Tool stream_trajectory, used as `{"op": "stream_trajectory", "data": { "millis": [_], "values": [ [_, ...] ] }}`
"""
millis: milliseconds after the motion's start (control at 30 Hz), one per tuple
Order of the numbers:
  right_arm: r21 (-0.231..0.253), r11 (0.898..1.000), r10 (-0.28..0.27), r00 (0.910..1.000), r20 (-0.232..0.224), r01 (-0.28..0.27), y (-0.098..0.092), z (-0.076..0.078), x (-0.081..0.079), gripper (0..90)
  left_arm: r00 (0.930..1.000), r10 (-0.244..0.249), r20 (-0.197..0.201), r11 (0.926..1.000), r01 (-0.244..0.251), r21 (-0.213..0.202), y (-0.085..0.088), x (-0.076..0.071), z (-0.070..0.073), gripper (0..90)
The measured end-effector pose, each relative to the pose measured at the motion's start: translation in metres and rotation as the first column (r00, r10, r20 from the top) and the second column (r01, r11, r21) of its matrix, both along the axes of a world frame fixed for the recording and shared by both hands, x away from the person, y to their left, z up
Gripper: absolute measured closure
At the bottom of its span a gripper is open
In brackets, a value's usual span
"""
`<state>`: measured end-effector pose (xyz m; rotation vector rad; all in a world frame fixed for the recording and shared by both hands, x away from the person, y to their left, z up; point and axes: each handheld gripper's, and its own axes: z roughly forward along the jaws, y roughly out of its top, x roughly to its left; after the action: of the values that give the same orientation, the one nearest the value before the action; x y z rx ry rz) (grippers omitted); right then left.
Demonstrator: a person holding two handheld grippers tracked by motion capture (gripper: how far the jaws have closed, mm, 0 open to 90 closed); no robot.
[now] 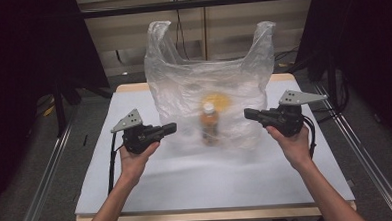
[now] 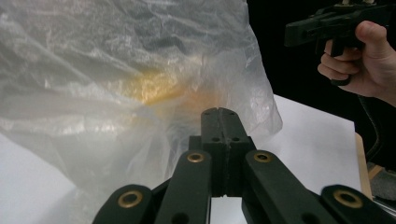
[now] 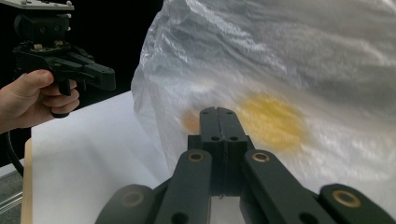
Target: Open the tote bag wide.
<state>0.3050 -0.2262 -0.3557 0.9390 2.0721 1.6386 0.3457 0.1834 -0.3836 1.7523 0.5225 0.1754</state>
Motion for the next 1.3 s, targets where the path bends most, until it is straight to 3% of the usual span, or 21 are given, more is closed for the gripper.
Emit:
{"op": "stream_trajectory", "data": {
  "millis": [33,500,733,933,1100,1300],
  "values": [
    [0.005,1.0,0.006,0.9999,0.009,-0.006,0.002,0.006,0.005,90.0,0.9999,0.0,0.015,1.0,0.0,0.0,-0.001,0.004,0.006,90.0],
    [-0.007,1.0,0.028,0.9991,0.033,-0.028,0.019,0.028,0.033,90.0,0.999,0.006,0.043,0.9999,-0.006,0.011,-0.016,0.026,0.031,90.0],
    [0.011,1.0,0.024,0.9981,0.056,-0.025,0.024,0.046,0.048,90.0,0.9987,0.014,0.049,0.9998,-0.013,-0.012,-0.023,0.045,0.047,90.0],
    [-0.003,1.0,0.009,0.9983,0.058,-0.008,0.029,0.058,0.067,90.0,0.9984,0.018,0.054,0.9994,-0.016,-0.032,-0.032,0.059,0.061,90.0],
    [0.002,1.0,-0.01,0.9984,0.055,0.01,0.03,0.063,0.079,90.0,0.998,0.006,0.063,0.9993,-0.004,-0.037,-0.043,0.065,0.07,90.0],
    [0.0,1.0,-0.015,0.9972,0.073,0.015,0.035,0.08,0.089,90.0,0.9959,0.008,0.09,0.9991,-0.004,-0.043,-0.053,0.074,0.09,90.0]
  ]
}}
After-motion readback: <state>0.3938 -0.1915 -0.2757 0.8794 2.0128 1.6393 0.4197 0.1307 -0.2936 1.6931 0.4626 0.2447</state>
